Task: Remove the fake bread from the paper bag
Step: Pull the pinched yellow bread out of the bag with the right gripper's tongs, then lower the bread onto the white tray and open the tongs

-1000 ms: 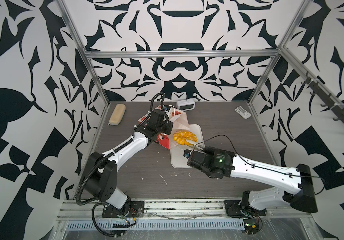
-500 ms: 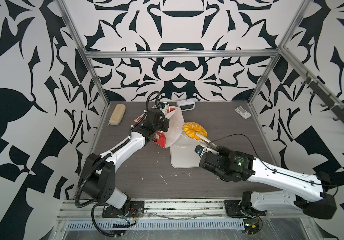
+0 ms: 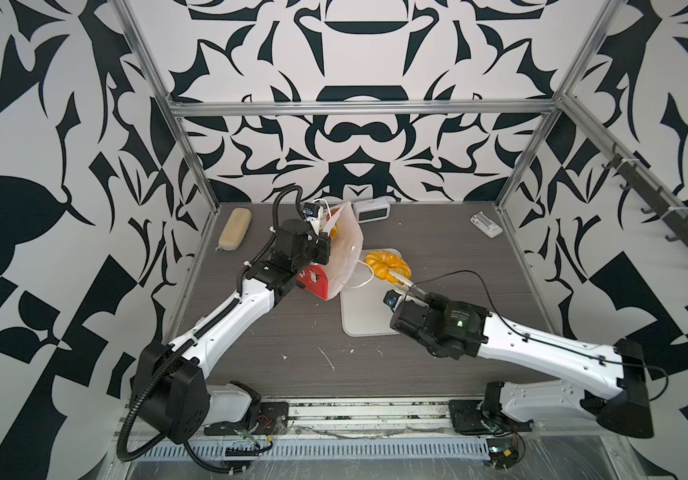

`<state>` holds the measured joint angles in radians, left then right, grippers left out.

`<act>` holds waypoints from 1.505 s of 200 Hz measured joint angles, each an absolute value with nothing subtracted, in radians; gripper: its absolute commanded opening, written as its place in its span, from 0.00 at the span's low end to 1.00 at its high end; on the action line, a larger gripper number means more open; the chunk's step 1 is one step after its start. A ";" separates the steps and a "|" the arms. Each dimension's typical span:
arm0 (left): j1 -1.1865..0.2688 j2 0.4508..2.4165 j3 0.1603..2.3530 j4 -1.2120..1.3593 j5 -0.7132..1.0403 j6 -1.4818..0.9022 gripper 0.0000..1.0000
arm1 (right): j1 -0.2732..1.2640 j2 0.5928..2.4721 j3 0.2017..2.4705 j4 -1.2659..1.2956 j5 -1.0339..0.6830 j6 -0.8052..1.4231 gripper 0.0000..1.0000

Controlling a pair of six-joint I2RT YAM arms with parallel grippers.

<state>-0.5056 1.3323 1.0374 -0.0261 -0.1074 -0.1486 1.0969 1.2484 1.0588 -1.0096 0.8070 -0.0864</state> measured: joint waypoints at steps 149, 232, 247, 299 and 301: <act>-0.496 1.308 1.002 -0.003 -0.089 -0.138 0.00 | 0.919 1.538 1.061 -0.786 0.630 -0.160 0.00; -0.490 1.307 0.988 0.010 -0.078 -0.138 0.00 | 0.883 1.571 1.098 -0.804 0.643 -0.118 0.01; -0.490 1.306 0.988 0.012 -0.074 -0.139 0.00 | 0.882 1.571 1.098 -0.804 0.643 -0.112 0.05; -0.490 1.306 0.988 0.012 -0.065 -0.138 0.00 | 0.879 1.571 1.098 -0.796 0.619 -0.099 0.27; -0.490 1.306 0.988 0.012 -0.065 -0.138 0.00 | 0.879 1.571 1.098 -0.795 0.617 -0.098 0.28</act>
